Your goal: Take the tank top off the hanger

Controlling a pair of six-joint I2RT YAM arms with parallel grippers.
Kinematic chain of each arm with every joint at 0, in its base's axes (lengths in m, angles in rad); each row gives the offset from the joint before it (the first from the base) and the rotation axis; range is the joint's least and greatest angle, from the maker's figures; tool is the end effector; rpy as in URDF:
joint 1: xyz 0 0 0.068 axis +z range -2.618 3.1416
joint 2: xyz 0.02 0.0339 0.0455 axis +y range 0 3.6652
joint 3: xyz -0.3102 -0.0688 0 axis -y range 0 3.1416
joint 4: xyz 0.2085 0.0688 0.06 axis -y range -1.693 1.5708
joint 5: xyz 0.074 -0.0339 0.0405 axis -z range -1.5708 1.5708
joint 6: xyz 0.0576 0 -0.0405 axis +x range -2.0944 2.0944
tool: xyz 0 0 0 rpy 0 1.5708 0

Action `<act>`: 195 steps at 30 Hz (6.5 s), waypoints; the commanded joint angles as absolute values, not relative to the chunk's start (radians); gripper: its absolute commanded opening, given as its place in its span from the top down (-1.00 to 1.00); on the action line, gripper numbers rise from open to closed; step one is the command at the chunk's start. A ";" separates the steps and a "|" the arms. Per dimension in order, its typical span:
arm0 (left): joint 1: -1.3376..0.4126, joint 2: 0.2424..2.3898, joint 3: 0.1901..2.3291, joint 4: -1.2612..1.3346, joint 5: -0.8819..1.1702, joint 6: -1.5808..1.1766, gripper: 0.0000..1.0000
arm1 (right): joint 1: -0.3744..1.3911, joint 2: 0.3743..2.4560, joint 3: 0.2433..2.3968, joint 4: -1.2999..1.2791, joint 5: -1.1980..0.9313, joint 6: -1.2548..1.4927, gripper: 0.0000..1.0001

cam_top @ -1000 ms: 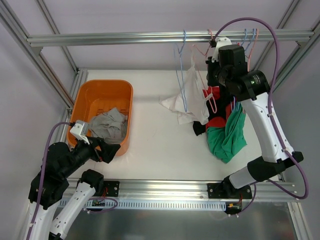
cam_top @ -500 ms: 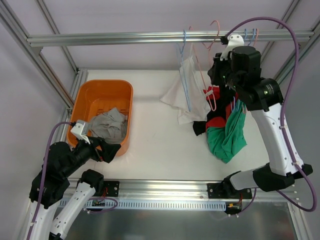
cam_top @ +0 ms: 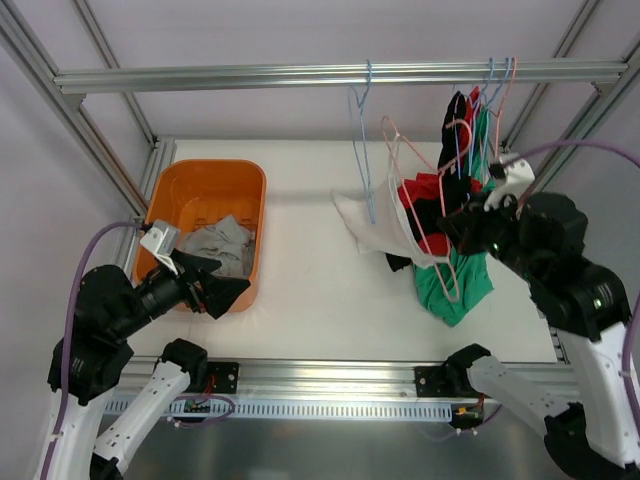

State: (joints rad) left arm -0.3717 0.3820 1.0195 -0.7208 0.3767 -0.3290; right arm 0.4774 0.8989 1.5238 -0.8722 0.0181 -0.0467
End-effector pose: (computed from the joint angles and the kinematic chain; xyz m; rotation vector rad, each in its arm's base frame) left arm -0.0160 -0.0165 0.3908 0.3327 1.6849 -0.8370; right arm 0.0791 0.0397 0.4947 -0.4610 1.7684 0.2880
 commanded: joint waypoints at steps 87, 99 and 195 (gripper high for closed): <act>-1.370 0.874 0.925 -0.132 -0.120 -0.383 1.00 | 0.416 0.159 0.908 0.005 -0.506 0.385 0.99; -1.374 0.928 0.638 -0.005 -0.216 -0.584 1.00 | 0.411 0.126 0.634 0.510 -0.319 0.180 0.99; -1.410 1.515 1.081 -0.526 -0.557 -0.704 1.00 | 0.563 0.339 1.335 -0.836 -0.232 0.071 -0.99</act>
State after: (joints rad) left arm -1.4067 1.7264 1.0794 -0.3752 -0.4240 -0.6441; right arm 0.5625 0.3386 1.3346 -0.8719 -0.2176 0.0509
